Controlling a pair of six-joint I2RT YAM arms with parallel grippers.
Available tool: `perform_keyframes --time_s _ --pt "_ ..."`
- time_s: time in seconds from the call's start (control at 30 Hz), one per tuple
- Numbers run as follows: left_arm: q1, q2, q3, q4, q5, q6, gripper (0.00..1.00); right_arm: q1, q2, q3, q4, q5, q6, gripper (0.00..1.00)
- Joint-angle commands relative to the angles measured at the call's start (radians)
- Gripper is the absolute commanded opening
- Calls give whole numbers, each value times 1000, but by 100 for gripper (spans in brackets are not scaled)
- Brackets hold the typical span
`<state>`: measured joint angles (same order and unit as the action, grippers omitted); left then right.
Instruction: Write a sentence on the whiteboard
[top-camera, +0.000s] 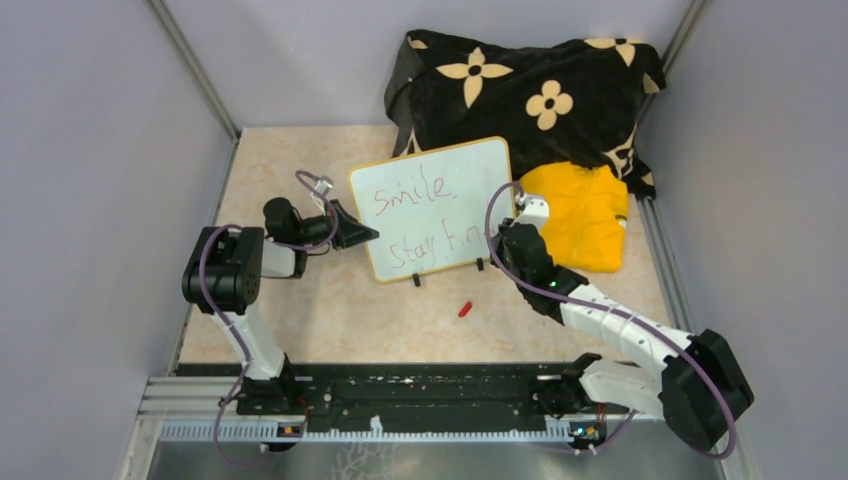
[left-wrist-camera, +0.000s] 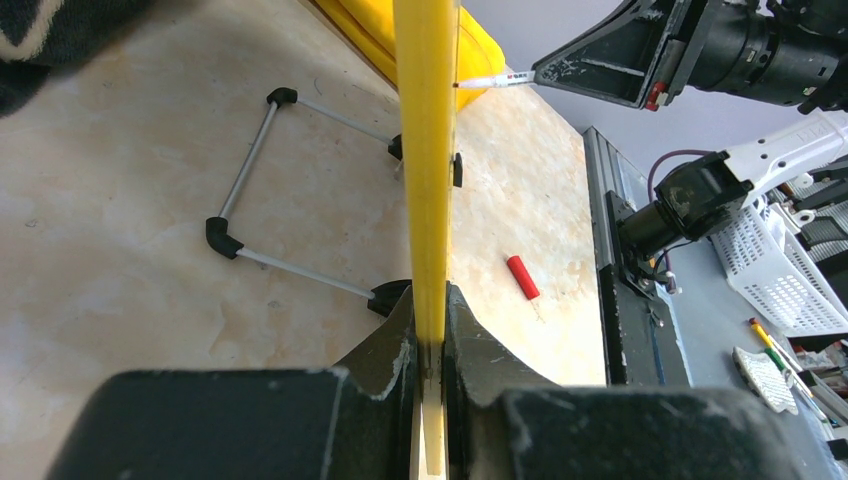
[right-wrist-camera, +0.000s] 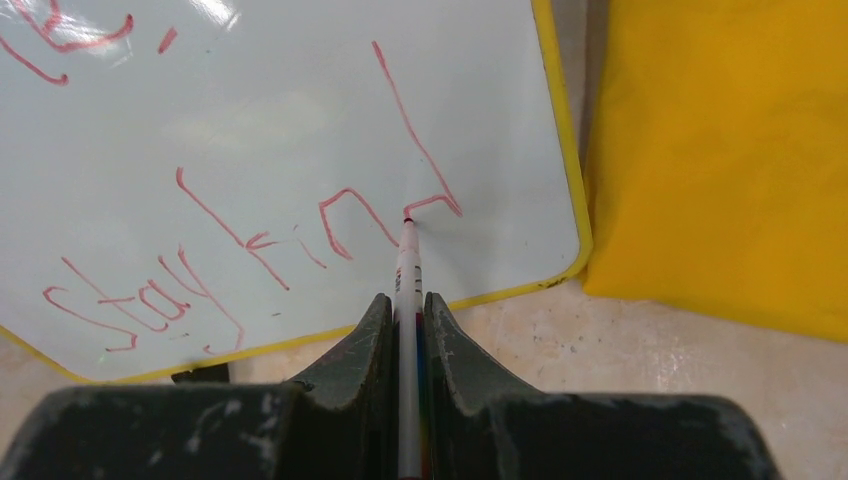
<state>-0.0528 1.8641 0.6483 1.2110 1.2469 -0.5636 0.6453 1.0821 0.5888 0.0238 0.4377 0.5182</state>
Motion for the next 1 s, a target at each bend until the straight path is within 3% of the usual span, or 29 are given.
perform_keyframes --time_s 0.0,0.97 --pt "-12 34 -11 -96 -33 64 0 -12 -7 -25 12 -4 12 0" --pt "-12 34 -10 -97 -32 65 0 -14 -13 42 -43 102 -16 0"
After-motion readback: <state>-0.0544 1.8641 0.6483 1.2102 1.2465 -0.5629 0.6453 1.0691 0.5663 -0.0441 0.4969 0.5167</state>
